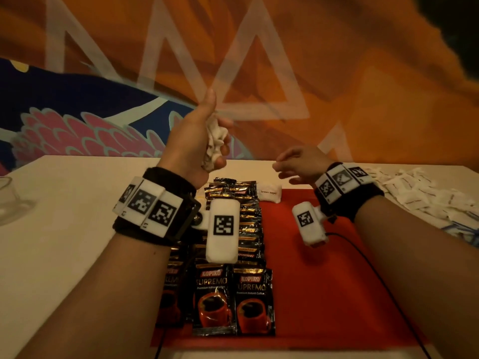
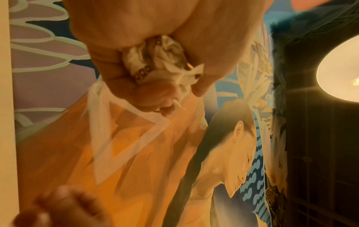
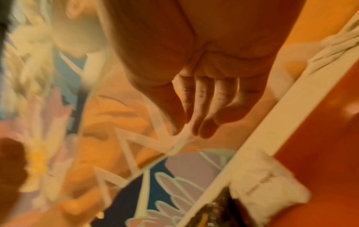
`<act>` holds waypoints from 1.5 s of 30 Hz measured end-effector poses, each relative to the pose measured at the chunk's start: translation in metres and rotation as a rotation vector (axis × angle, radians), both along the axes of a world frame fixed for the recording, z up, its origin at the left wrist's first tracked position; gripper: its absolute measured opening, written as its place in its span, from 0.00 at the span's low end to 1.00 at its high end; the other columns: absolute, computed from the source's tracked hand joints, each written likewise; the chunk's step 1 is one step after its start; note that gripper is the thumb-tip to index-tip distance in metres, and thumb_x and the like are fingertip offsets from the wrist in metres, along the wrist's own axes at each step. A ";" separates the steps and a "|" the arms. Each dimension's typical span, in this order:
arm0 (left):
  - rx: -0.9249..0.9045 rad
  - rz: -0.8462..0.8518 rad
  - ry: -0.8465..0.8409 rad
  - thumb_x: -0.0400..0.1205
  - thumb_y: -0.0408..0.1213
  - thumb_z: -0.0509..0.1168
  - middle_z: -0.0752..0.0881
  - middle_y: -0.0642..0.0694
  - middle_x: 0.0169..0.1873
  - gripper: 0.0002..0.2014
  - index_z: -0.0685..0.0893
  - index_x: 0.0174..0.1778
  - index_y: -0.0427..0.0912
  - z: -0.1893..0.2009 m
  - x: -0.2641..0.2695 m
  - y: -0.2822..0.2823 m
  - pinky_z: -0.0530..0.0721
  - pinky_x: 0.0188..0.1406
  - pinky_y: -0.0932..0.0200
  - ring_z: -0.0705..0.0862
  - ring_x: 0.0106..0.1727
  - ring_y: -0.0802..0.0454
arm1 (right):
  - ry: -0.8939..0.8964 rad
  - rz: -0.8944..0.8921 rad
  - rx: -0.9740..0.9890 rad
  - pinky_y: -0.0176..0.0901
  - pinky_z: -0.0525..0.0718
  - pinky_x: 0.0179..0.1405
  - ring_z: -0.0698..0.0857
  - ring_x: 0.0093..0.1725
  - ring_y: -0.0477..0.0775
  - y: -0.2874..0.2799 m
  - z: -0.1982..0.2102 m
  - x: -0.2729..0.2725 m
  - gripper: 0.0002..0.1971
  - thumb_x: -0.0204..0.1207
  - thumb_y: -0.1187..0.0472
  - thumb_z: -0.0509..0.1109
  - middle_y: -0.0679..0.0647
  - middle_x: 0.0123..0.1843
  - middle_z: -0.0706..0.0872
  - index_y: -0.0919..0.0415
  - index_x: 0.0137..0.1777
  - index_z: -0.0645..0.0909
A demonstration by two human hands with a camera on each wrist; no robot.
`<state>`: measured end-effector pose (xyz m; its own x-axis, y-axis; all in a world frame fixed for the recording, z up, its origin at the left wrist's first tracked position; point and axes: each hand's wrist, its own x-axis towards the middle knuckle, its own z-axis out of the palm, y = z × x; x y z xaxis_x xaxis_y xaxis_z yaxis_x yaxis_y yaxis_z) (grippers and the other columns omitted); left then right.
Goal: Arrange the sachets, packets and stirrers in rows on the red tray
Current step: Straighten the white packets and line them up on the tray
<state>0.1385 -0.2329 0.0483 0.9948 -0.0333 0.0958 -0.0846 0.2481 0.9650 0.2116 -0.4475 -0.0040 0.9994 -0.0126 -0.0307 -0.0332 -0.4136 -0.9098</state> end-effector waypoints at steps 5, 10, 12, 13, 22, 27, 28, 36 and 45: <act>-0.015 -0.100 0.035 0.87 0.64 0.50 0.80 0.43 0.28 0.29 0.80 0.47 0.39 -0.006 -0.002 -0.014 0.67 0.14 0.67 0.75 0.22 0.52 | -0.318 0.147 0.090 0.42 0.83 0.37 0.86 0.39 0.49 0.015 0.033 -0.049 0.03 0.78 0.65 0.75 0.55 0.42 0.89 0.57 0.44 0.84; 0.063 -0.107 0.007 0.87 0.64 0.47 0.81 0.43 0.28 0.30 0.81 0.51 0.39 -0.010 -0.008 -0.026 0.70 0.14 0.64 0.78 0.24 0.51 | -0.435 0.276 0.125 0.37 0.81 0.32 0.84 0.37 0.47 0.028 0.042 -0.086 0.06 0.77 0.63 0.75 0.62 0.45 0.91 0.65 0.49 0.87; 0.122 -0.124 -0.015 0.87 0.63 0.47 0.82 0.44 0.27 0.30 0.81 0.51 0.39 -0.011 -0.009 -0.029 0.72 0.14 0.63 0.78 0.24 0.50 | -0.432 0.261 0.124 0.35 0.81 0.29 0.83 0.35 0.45 0.029 0.040 -0.089 0.08 0.75 0.60 0.77 0.58 0.41 0.91 0.65 0.48 0.88; 0.154 -0.133 -0.025 0.87 0.63 0.47 0.82 0.45 0.26 0.30 0.81 0.51 0.40 -0.011 -0.010 -0.031 0.72 0.14 0.63 0.79 0.25 0.50 | -0.420 0.252 0.133 0.35 0.80 0.29 0.83 0.35 0.44 0.028 0.038 -0.089 0.07 0.75 0.59 0.77 0.55 0.39 0.91 0.63 0.47 0.88; 0.298 -0.191 -0.081 0.84 0.66 0.50 0.83 0.45 0.28 0.29 0.82 0.50 0.43 -0.014 -0.008 -0.034 0.75 0.17 0.62 0.79 0.28 0.50 | -0.418 0.163 0.419 0.43 0.81 0.35 0.85 0.41 0.53 0.027 0.034 -0.089 0.06 0.76 0.71 0.74 0.57 0.42 0.88 0.60 0.42 0.84; 0.303 -0.136 -0.121 0.72 0.66 0.62 0.80 0.45 0.28 0.27 0.83 0.43 0.41 -0.015 -0.006 -0.029 0.73 0.17 0.64 0.76 0.25 0.53 | -0.386 0.079 0.707 0.37 0.85 0.35 0.87 0.38 0.48 0.020 0.037 -0.087 0.07 0.78 0.74 0.70 0.52 0.40 0.88 0.63 0.42 0.82; 0.317 -0.133 -0.147 0.71 0.62 0.67 0.79 0.46 0.29 0.24 0.84 0.41 0.41 -0.017 -0.005 -0.029 0.72 0.17 0.64 0.75 0.25 0.54 | -0.388 0.081 0.738 0.36 0.86 0.36 0.88 0.39 0.49 0.019 0.036 -0.087 0.07 0.78 0.74 0.69 0.52 0.41 0.89 0.64 0.42 0.81; 0.273 0.048 -0.289 0.80 0.35 0.74 0.83 0.51 0.28 0.01 0.88 0.44 0.44 -0.021 0.001 -0.030 0.76 0.19 0.61 0.77 0.26 0.56 | -0.317 0.204 0.729 0.41 0.89 0.41 0.90 0.47 0.56 0.014 0.036 -0.087 0.13 0.69 0.73 0.75 0.57 0.49 0.88 0.62 0.50 0.79; 0.426 0.024 -0.371 0.81 0.37 0.73 0.81 0.52 0.23 0.03 0.89 0.46 0.51 -0.021 -0.002 -0.034 0.78 0.25 0.53 0.77 0.27 0.49 | -0.146 0.095 0.720 0.40 0.81 0.34 0.86 0.39 0.49 0.008 0.035 -0.083 0.04 0.81 0.60 0.70 0.54 0.44 0.90 0.56 0.45 0.84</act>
<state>0.1362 -0.2667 0.0274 0.8982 -0.1237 0.4219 -0.4378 -0.1629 0.8842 0.1286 -0.4394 0.0306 0.9897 0.0470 0.1349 0.1155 0.2923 -0.9493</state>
